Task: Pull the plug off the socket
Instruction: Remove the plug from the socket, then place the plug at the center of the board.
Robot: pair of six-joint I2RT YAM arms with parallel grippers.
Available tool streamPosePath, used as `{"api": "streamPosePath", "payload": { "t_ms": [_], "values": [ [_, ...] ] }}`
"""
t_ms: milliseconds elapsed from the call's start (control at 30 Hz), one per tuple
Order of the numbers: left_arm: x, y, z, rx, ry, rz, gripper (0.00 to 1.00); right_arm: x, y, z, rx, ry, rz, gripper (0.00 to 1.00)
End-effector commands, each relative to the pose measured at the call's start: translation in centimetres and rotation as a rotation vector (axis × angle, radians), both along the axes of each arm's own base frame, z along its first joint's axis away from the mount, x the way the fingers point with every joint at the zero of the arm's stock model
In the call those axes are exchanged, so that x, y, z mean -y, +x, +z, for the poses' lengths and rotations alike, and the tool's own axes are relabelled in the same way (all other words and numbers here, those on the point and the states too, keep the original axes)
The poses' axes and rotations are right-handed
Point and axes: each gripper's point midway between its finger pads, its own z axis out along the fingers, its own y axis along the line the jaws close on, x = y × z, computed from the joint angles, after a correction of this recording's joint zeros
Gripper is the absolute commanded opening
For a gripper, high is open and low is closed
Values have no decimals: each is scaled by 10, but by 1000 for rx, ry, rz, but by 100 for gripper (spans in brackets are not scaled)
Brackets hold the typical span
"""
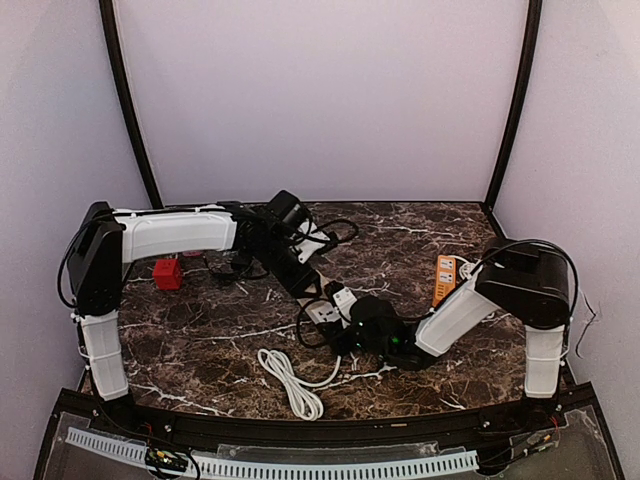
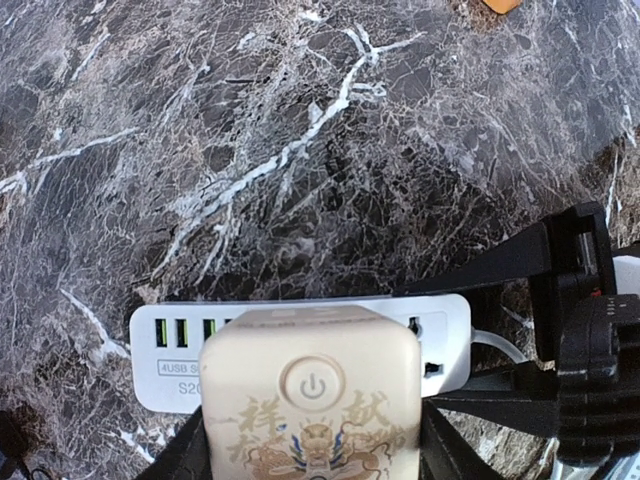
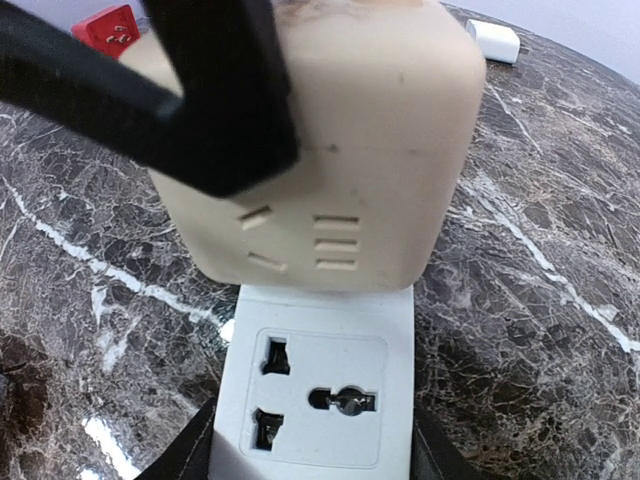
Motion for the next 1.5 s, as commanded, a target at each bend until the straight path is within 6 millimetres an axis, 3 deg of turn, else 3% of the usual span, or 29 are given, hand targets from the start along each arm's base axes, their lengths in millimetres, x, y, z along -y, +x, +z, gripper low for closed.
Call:
{"api": "streamPosePath", "payload": {
  "t_ms": [0, 167, 300, 433, 567, 733, 900, 967, 1100, 1200, 1267, 1300, 1333, 1367, 1400, 1433, 1467],
  "values": [
    [5, -5, 61, 8, -152, -11, 3, 32, 0, -45, -62, -153, -74, 0],
    [12, -24, 48, 22, -87, -82, 3, 32, 1, -44, -60, -150, -78, 0],
    [5, -25, 38, 25, -56, -60, 1, 34, 1, -44, -60, -151, -83, 0],
    [-3, -13, 49, 73, -43, -22, 1, 36, 2, -43, -63, -144, -93, 0],
    [-18, 2, 74, 110, -80, 45, 1, 37, 7, -36, -63, -121, -100, 5],
    [-53, 28, 99, 143, -125, 190, 1, 40, 17, -28, -57, -129, -125, 9],
    [-101, 43, 101, 144, -120, 408, 2, 49, 23, -30, -78, -124, -152, 14],
    [-129, 46, 97, 139, -98, 532, 3, 52, 24, -29, -80, -120, -162, 21],
    [-178, 35, 89, 111, -57, 729, 3, 53, 25, -27, -75, -113, -165, 31],
    [-199, 18, 68, 69, -20, 821, 4, 51, 28, -24, -67, -112, -162, 42],
    [-206, 9, 57, 25, -50, 865, 5, 49, 28, -22, -64, -106, -159, 49],
    [-208, 12, 62, 35, -107, 884, 5, 49, 28, -21, -62, -105, -159, 52],
    [-208, 3, 48, -17, -134, 899, 5, 49, 28, -20, -61, -102, -159, 54],
    [-209, 7, 55, -2, -202, 917, 5, 49, 28, -19, -60, -102, -159, 56],
    [-210, -2, 39, -54, -221, 928, 5, 49, 28, -18, -59, -99, -158, 57],
    [-212, 2, 45, -37, -277, 940, 5, 50, 28, -17, -59, -98, -158, 59],
    [-215, -5, 34, -68, -282, 951, 5, 50, 28, -16, -57, -95, -159, 60]
  ]
}}
